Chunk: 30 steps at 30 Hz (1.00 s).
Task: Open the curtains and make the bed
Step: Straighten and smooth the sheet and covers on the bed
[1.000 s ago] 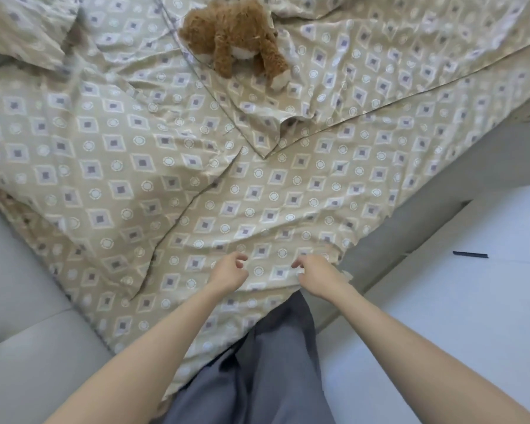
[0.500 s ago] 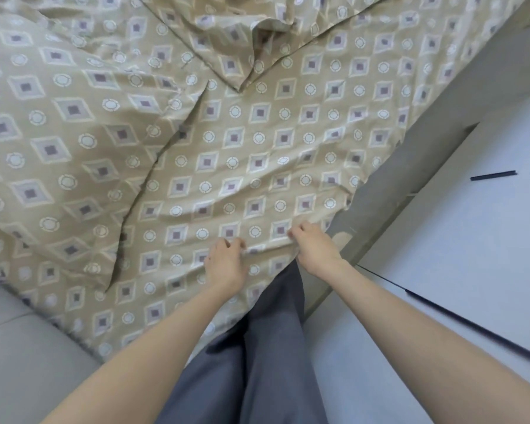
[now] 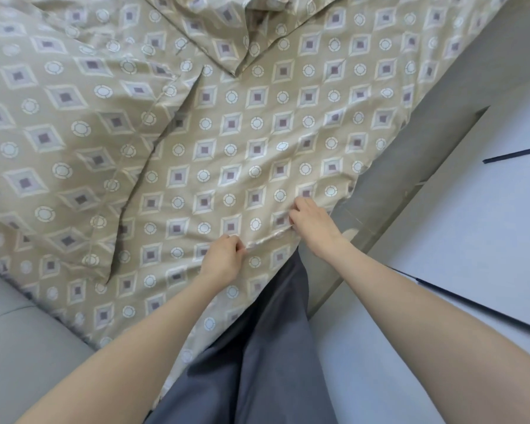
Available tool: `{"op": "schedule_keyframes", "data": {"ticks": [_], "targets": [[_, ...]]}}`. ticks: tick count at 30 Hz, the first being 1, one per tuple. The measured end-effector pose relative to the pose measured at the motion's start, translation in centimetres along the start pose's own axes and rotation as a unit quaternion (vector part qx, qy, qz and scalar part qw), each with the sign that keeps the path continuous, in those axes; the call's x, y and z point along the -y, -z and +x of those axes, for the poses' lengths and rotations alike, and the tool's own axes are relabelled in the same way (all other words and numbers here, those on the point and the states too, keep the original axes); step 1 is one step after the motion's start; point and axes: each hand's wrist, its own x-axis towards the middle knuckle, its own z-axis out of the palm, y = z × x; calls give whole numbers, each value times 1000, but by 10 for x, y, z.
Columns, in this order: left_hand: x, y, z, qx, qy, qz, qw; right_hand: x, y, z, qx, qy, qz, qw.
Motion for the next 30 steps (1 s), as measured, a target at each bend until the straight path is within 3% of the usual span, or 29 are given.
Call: {"op": "schedule_keyframes", "data": {"ticks": [5,14,16,18,20,24,30], "targets": [[3,3,0,44,-49,127,990,-1,1,-13,96,8,50,994],[18,-5,-14,95,-116,151,977,12,-11,-26,108,-88,0,990],[27,-12,-29,98,-123,158,975,16,-12,-28,71,-99,-24,992],[46,-19,-44,70,-103,138,983,26,-21,-32,-50,-59,-58,995],[66,-20,-55,38,-72,145,986,44,-31,-37,-109,-6,-55,992],[101,-19,-64,32,-47,250,967,94,-63,-47,-46,117,25,992],[117,-6,-69,-9,-73,376,924,128,-66,-51,37,49,8,998]]}}
